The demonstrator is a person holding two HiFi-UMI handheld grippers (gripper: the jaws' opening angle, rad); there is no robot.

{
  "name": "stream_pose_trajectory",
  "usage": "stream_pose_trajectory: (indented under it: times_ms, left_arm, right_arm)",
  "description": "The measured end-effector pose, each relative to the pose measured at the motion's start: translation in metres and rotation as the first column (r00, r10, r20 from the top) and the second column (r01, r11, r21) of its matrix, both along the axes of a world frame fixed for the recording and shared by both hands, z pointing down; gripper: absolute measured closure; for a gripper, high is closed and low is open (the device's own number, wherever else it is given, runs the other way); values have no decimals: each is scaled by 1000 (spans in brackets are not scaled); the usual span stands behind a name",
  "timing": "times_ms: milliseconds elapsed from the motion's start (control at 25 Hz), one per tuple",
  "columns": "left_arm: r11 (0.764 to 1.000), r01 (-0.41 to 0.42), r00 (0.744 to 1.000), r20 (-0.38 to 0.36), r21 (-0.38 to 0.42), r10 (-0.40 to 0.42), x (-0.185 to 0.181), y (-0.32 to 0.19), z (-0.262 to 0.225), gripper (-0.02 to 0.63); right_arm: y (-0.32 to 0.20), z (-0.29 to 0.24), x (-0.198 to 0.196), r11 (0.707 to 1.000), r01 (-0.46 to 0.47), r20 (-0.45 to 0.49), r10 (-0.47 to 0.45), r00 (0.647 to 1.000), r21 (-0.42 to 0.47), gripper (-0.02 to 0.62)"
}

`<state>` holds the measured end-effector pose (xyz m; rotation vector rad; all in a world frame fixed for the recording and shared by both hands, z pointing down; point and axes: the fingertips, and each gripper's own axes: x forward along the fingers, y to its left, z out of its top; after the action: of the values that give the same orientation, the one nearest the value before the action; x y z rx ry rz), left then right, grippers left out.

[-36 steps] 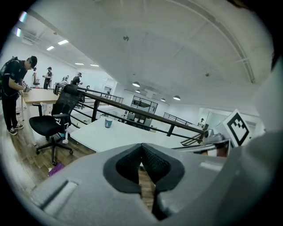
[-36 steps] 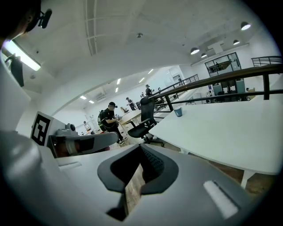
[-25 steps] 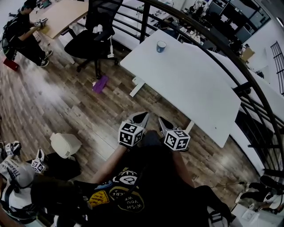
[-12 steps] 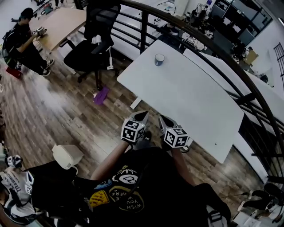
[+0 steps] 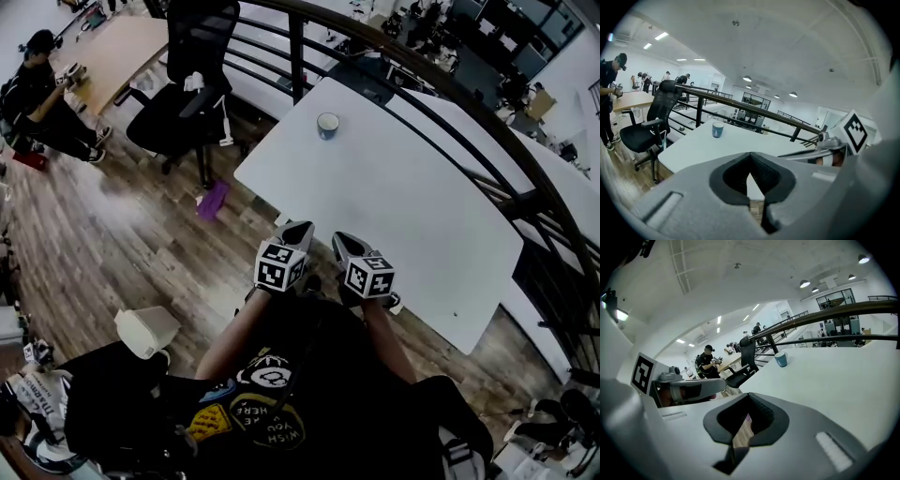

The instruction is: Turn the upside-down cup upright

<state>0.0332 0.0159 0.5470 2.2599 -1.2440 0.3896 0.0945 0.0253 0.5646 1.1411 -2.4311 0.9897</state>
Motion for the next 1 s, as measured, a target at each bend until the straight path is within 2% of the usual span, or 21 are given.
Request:
stream_pose_trajectory:
  times_ms: [240, 360, 600, 720, 800, 920, 1000]
  left_arm:
    - [999, 16, 999, -27, -37, -17, -8, -37, 11, 601]
    - [1000, -25, 999, -37, -15, 25, -15, -63, 7, 601]
    - [998, -35, 999, -30, -50, 33, -51, -134, 24, 601]
    - [997, -50, 999, -21, -61, 49, -64, -168, 33, 601]
    - [996, -59, 998, -22, -71, 57, -71, -187, 40, 601]
    - [991, -82, 996, -29, -105, 80, -77, -198, 56, 601]
    - [989, -87, 996, -12, -122, 86, -82, -207, 66, 601]
  right_arm:
    - [-31, 23, -7, 999, 14, 3, -14, 1000, -46, 597]
    - [-56, 26, -20, 999, 13, 23, -12, 1000, -39, 597]
    - [-117, 38, -46, 1000, -20, -56, 20, 998, -8, 597]
    - [-143, 56, -63, 1000, -13, -30, 13, 999, -17, 597]
    - [-162, 68, -70, 999, -35, -11, 35, 999, -7, 597]
    - [-182, 91, -71, 995, -98, -42, 99, 994, 12, 597]
    - [-200, 111, -74, 996, -88, -73, 88, 993, 0, 597]
